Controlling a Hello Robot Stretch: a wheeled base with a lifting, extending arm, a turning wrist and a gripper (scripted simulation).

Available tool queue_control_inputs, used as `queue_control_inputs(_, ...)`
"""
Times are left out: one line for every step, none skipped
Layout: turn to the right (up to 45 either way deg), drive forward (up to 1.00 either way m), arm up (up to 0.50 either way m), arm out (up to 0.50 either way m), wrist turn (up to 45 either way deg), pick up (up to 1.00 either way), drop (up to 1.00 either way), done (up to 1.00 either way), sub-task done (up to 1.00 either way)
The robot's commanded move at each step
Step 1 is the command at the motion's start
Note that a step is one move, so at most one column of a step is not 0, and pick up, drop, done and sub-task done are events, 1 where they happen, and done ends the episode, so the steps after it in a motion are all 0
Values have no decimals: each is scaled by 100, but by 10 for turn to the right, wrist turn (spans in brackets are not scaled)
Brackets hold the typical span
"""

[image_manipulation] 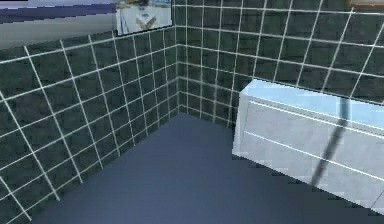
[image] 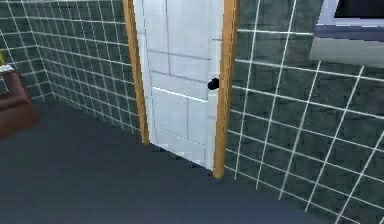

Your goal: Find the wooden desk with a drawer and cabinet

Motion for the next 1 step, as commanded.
queue_control_inputs(0, 30, 0, 0, 0, 0, 0, 0, 0)
